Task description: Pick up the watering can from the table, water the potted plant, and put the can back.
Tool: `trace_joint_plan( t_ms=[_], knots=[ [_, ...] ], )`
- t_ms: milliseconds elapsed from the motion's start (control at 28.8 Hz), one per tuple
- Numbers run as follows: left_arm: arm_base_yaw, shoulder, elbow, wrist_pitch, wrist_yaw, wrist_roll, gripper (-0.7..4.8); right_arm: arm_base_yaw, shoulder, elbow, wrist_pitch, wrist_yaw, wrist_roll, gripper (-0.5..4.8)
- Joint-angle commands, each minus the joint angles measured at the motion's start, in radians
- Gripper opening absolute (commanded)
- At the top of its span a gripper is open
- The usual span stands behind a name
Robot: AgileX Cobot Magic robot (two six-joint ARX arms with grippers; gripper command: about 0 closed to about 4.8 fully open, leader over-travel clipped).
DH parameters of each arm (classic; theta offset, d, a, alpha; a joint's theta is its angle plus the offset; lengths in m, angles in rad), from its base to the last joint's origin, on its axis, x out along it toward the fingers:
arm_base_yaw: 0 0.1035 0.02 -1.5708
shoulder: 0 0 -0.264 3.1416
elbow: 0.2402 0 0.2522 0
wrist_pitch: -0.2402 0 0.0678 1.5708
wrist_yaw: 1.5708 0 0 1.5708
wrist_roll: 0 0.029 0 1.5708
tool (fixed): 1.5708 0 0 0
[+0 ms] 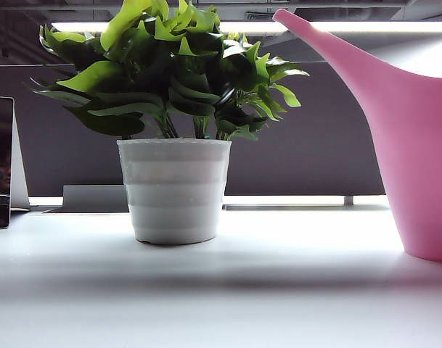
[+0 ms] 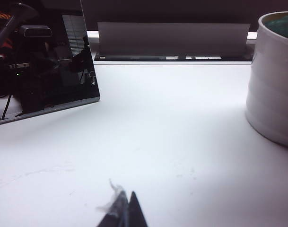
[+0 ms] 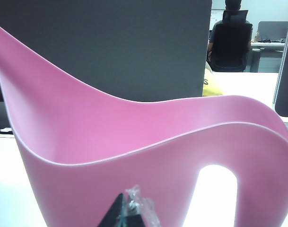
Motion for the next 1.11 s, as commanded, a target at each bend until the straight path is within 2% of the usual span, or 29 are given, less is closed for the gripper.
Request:
trace_joint_plan(
  t_ms=[35, 347, 1111],
  knots=[
    [0.002, 0.001, -0.005, -0.008, 0.004, 0.002, -0.05, 0.001, -0.001, 0.002, 0.016, -0.002, -0.002, -0.08],
    [0.003, 0.001, -0.005, 0.065, 0.003, -0.029, -0.05, 0.001, -0.001, 0.002, 0.016, -0.002, -0.002, -0.08],
    [0.002, 0.001, -0.005, 0.078, 0.004, -0.028, -0.05, 0.001, -0.001, 0.002, 0.016, -0.002, -0.002, -0.08]
  ],
)
